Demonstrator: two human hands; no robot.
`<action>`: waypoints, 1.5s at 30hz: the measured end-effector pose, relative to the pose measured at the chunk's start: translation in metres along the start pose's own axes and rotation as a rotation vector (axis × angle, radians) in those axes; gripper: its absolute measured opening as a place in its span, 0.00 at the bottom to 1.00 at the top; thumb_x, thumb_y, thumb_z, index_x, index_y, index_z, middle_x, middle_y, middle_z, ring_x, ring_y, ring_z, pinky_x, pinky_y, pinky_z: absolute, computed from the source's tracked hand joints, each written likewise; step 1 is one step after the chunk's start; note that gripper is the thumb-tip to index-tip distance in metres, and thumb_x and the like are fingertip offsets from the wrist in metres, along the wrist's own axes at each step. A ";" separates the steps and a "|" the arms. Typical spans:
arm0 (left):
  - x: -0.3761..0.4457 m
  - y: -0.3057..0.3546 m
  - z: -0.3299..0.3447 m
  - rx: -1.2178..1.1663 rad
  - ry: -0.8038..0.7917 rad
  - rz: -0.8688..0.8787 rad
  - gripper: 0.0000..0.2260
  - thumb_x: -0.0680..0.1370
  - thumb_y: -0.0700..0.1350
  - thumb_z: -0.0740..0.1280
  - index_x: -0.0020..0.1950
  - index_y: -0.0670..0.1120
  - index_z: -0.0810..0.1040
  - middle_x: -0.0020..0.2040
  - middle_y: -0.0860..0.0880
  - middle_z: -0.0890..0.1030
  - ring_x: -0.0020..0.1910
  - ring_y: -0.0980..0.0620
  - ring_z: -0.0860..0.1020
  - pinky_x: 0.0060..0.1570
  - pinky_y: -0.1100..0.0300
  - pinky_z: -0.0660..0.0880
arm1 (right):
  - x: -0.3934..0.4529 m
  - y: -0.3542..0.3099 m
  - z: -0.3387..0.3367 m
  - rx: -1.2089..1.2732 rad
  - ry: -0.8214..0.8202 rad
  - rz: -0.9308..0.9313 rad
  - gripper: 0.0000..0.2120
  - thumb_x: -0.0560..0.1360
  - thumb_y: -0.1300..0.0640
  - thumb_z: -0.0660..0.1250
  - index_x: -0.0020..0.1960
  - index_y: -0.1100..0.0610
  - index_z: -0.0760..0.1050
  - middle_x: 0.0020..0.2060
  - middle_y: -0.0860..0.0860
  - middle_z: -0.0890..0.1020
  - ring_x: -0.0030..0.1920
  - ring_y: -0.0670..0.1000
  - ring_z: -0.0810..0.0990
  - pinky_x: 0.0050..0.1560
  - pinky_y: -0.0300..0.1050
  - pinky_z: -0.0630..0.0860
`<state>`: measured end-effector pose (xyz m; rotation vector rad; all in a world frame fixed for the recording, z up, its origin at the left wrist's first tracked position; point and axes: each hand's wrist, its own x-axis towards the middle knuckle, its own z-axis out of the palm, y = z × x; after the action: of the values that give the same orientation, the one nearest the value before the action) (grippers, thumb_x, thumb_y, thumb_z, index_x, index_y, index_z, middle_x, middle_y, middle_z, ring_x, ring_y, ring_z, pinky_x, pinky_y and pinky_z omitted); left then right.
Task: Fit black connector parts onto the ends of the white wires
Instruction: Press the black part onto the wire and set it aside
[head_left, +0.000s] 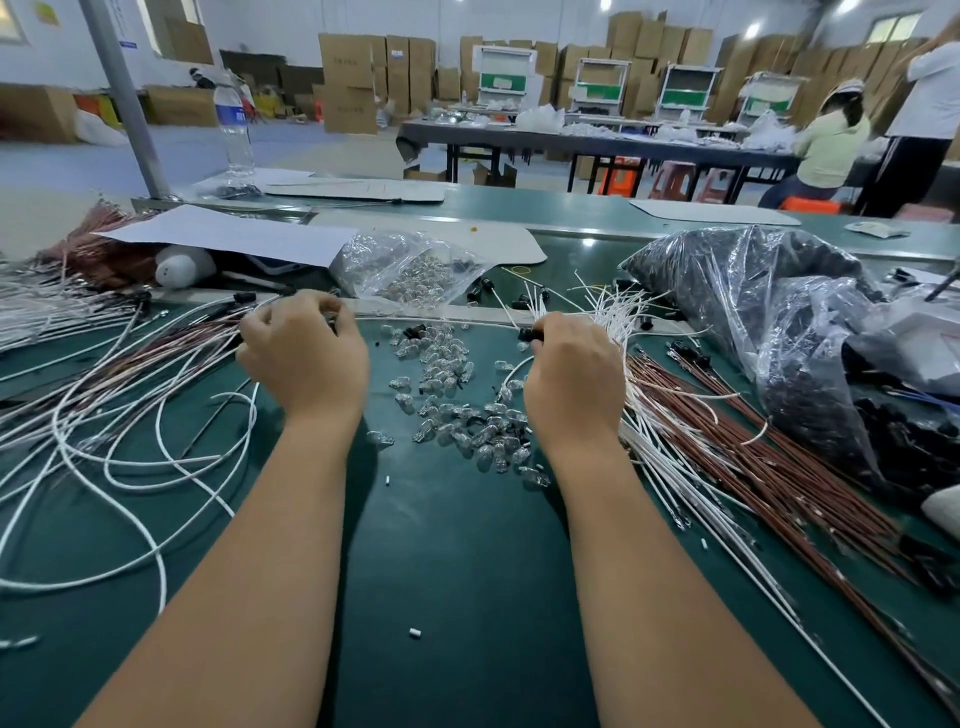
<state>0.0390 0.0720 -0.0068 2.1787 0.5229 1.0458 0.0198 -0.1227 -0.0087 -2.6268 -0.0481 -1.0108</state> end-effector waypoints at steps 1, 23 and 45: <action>-0.003 0.003 0.000 -0.007 -0.001 0.083 0.07 0.78 0.45 0.65 0.53 0.48 0.81 0.54 0.47 0.81 0.62 0.43 0.68 0.59 0.50 0.62 | 0.000 -0.002 0.001 0.020 -0.008 -0.022 0.08 0.77 0.65 0.62 0.54 0.57 0.75 0.47 0.52 0.80 0.49 0.52 0.75 0.53 0.44 0.71; 0.000 -0.004 -0.003 0.167 -0.063 0.138 0.12 0.79 0.40 0.62 0.55 0.50 0.82 0.49 0.43 0.82 0.56 0.40 0.72 0.57 0.49 0.59 | -0.003 -0.014 0.003 -0.052 -0.056 -0.088 0.09 0.77 0.62 0.63 0.56 0.55 0.73 0.42 0.50 0.81 0.41 0.53 0.76 0.42 0.44 0.64; -0.028 0.027 0.006 -0.414 -0.605 0.374 0.04 0.77 0.38 0.68 0.49 0.44 0.82 0.41 0.49 0.83 0.40 0.56 0.80 0.44 0.65 0.77 | -0.003 -0.014 0.008 0.453 -0.195 -0.060 0.07 0.78 0.64 0.62 0.53 0.59 0.77 0.45 0.54 0.82 0.43 0.51 0.75 0.42 0.44 0.69</action>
<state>0.0292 0.0342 -0.0058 2.0987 -0.3585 0.5460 0.0206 -0.1066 -0.0120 -2.3030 -0.3591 -0.6619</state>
